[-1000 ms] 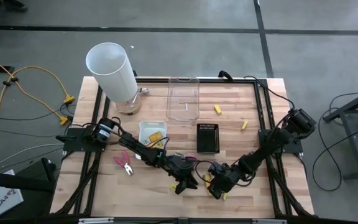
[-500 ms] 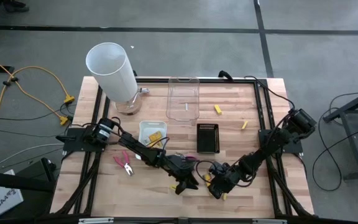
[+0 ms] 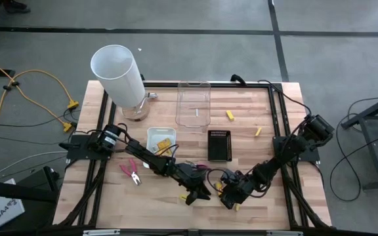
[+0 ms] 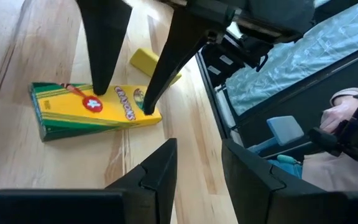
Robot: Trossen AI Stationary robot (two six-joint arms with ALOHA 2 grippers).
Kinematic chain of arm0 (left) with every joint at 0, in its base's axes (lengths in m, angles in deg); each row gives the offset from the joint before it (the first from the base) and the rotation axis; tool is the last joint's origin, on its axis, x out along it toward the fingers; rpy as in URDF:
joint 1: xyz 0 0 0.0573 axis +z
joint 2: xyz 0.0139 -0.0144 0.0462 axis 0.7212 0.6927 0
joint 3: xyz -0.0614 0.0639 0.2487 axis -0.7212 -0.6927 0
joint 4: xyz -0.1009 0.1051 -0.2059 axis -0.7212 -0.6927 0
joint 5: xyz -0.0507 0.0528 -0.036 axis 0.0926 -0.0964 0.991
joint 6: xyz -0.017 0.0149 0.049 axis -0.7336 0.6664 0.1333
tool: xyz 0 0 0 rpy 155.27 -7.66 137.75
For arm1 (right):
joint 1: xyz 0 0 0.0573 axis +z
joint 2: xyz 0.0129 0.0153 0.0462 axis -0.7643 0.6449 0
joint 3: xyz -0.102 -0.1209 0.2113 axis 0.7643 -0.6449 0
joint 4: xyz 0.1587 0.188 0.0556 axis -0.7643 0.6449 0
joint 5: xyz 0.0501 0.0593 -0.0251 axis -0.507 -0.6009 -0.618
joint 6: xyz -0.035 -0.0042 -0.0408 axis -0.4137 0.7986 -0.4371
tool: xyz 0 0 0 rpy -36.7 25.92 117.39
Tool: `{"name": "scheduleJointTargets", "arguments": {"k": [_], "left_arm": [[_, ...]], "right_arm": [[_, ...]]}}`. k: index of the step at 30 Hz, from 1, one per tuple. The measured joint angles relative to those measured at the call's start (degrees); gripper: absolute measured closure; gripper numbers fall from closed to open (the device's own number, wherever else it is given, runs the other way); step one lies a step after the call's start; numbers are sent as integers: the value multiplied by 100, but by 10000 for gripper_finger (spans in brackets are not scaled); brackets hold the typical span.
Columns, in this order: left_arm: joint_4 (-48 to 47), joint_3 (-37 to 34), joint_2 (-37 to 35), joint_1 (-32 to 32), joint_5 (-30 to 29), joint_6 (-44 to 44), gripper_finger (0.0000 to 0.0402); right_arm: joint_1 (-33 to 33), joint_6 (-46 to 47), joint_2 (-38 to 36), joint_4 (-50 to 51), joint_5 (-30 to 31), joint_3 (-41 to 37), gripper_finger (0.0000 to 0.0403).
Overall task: Pick & Place School Supplies
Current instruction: Put the box of crayon into the white bin
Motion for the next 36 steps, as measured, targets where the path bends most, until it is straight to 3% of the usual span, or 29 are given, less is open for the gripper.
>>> {"name": "scheduleJointTargets", "arguments": {"k": [36], "left_arm": [[-53,0,0,-2,0,6,280]], "right_arm": [[33,36,-59,405,86,13,234]]}}
